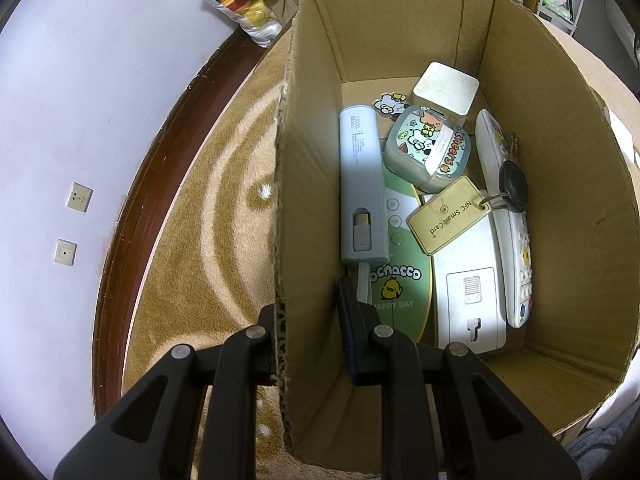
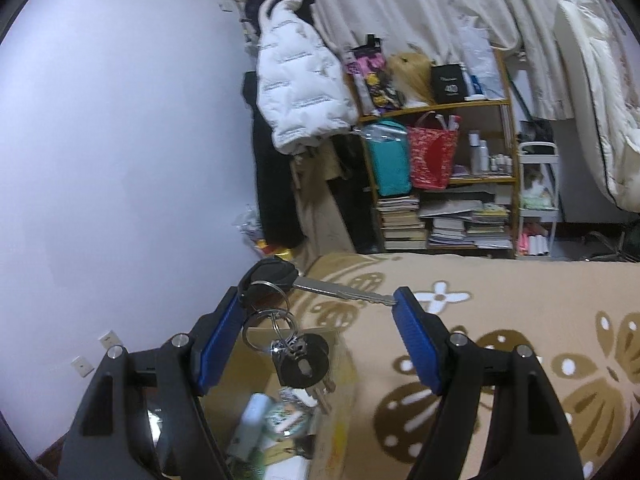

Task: Organize rigid objects
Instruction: 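Carry the key bunch into the box and open the right gripper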

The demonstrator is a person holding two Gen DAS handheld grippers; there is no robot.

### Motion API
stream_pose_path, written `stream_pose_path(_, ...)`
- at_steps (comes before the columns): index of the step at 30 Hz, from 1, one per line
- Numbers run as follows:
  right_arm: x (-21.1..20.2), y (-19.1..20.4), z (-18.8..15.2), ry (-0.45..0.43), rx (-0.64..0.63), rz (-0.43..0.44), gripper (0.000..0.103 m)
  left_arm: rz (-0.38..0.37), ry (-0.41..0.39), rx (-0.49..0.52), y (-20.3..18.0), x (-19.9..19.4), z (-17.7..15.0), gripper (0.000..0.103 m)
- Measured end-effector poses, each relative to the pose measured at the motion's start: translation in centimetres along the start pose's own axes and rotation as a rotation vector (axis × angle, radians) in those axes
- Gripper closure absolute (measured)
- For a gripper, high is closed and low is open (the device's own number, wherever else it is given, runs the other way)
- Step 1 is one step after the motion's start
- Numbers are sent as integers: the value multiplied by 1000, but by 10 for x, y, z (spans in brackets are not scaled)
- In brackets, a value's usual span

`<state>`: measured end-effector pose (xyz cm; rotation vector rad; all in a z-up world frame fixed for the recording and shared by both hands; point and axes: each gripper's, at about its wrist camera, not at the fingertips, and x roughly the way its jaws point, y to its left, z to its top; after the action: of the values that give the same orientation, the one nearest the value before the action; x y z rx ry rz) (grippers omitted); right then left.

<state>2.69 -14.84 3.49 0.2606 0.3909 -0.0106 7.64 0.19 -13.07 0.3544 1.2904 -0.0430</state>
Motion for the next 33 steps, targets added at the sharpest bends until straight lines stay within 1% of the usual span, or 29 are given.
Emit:
stream_pose_path(6, 1, 23, -6, 33, -17, 67, 24, -11, 2, -13, 3, 1, -1, 84)
stream_pose_path(10, 9, 32, -15, 65, -45, 77, 24, -17, 2, -19, 5, 1, -2, 84)
stream_pose_path(16, 22, 23, -29, 122, -43, 61, 24, -51, 9, -45, 14, 1, -2, 84)
stream_pose_path(24, 50, 3, -55, 231, -24, 46, 24, -49, 10, -43, 14, 2, -1, 83)
stream_pose_path(27, 58, 3, -65, 268, -57, 21, 24, -57, 23, -48, 16, 5, 0, 83)
stream_pose_path(33, 68, 8, -76, 308, -96, 6, 24, -52, 27, -33, 13, 7, 1, 85)
